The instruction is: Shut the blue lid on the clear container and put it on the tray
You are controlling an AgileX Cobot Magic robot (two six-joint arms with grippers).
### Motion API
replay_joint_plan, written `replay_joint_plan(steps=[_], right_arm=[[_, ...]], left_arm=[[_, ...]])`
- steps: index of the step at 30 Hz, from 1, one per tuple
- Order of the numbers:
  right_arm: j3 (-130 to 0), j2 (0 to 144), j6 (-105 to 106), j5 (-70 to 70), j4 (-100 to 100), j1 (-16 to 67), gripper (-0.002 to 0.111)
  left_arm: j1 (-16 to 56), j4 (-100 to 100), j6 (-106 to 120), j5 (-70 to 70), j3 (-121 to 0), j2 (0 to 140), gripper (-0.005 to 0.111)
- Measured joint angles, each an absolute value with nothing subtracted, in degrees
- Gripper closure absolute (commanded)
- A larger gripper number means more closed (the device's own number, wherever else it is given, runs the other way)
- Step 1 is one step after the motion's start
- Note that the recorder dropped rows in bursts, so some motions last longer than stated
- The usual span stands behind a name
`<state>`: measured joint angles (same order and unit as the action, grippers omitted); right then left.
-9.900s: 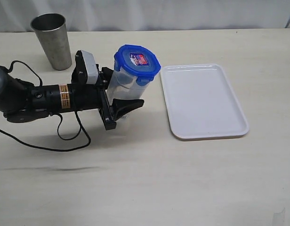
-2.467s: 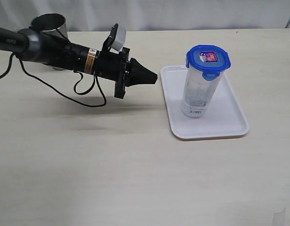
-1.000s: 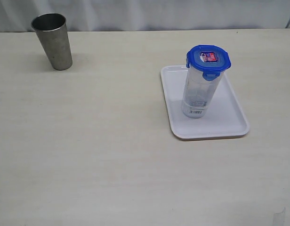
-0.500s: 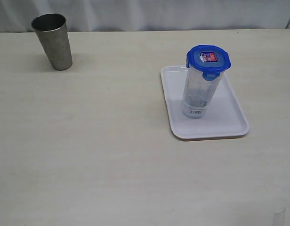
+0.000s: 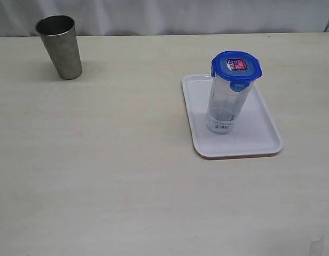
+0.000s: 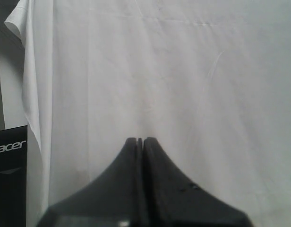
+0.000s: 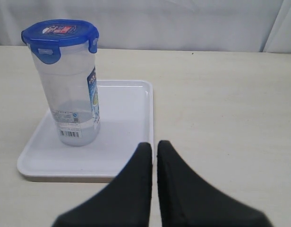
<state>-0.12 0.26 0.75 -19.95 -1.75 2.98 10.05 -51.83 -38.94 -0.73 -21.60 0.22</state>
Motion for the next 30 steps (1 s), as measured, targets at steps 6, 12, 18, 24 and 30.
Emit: replay_joint_plan(steps=[6,12,18,24,30], right_arm=[[-0.1,0.3,0.7,-20.0,-1.7,3.0,0.104],[-0.1,0.3,0.7,-20.0,-1.7,3.0,0.104],[-0.1,0.3,0.7,-20.0,-1.7,3.0,0.104],[-0.1,0.3,0.7,-20.0,-1.7,3.0,0.104],[-0.1,0.3,0.7,-20.0,-1.7,3.0,0.104]], left_arm=[[10.1,-51.8,-38.9,-0.7,-21.6,0.2,0.107],[10.1,-43.1,-35.5,-0.9,-21.6,0.2,0.107],[8.9,1.1,8.2,-3.2,-18.8,0.2,0.107],[5.9,3.0,13.7,4.3,-7.7,0.1,0.107],[3.7,2.4,13.2,7.6,-0.4,0.1,0.107]])
